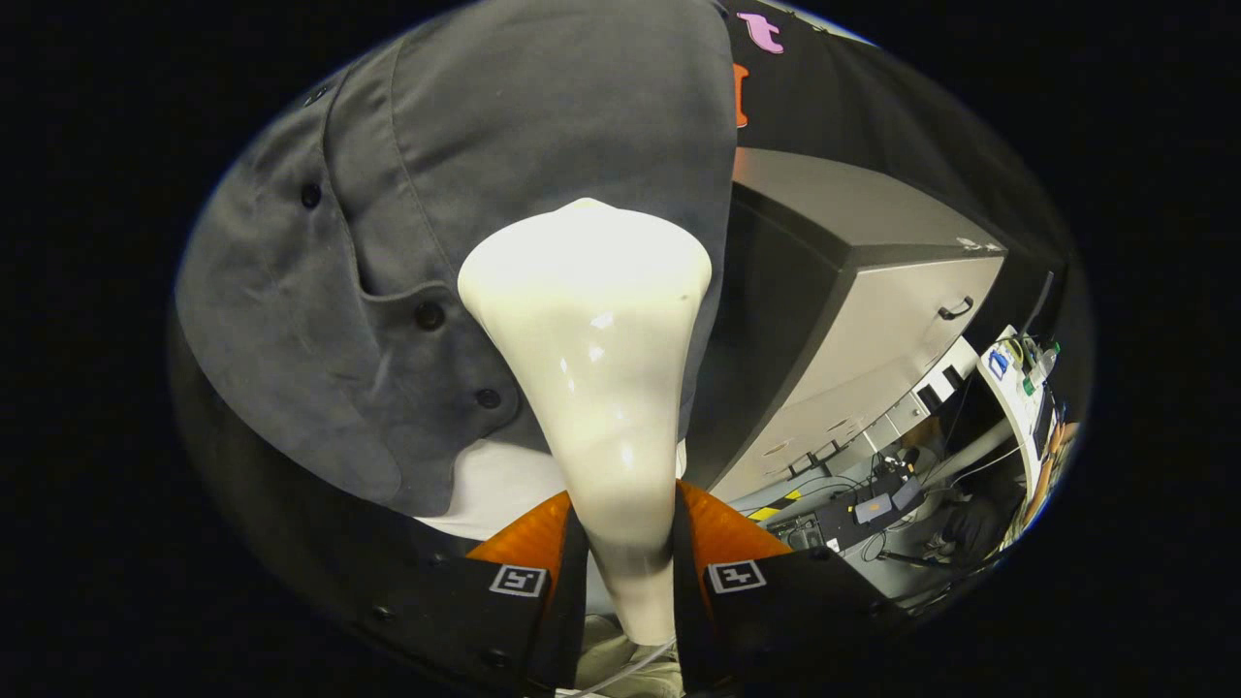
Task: Iron the clothes twice with a garment steamer, once on the left side and once on the right side.
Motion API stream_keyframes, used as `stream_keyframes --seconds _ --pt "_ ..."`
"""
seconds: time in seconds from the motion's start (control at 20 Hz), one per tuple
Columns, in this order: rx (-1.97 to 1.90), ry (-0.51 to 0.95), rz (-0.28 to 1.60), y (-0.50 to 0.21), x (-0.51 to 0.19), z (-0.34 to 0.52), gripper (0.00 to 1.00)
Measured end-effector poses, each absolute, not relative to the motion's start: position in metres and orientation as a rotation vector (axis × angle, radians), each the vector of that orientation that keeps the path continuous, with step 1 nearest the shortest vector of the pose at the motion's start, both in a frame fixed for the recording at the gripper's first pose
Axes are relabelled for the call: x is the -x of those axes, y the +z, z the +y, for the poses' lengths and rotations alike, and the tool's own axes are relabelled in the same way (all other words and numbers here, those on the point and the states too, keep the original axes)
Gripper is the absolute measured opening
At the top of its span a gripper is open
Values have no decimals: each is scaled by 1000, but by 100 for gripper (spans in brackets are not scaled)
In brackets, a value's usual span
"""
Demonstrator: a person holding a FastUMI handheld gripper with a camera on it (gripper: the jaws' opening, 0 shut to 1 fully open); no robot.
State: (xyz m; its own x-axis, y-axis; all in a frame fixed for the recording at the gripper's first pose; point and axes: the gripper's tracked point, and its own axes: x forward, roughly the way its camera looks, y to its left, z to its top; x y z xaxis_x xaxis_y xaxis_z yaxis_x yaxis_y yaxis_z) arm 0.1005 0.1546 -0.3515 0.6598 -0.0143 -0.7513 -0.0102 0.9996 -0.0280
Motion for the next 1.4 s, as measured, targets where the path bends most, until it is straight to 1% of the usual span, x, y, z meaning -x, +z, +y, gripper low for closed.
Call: stream_keyframes --seconds 0.2,0.5,0.65,0.8,1.05,1.4 --pt "16 -16 778 -301 -102 154 47" --pt "-14 -29 619 -198 -104 165 46" --pt "-10 -18 550 -154 -106 186 46" --pt "8 29 490 -123 -107 224 46" --pt "38 139 427 -101 -100 293 46" --pt "85 213 408 -106 -97 360 46"
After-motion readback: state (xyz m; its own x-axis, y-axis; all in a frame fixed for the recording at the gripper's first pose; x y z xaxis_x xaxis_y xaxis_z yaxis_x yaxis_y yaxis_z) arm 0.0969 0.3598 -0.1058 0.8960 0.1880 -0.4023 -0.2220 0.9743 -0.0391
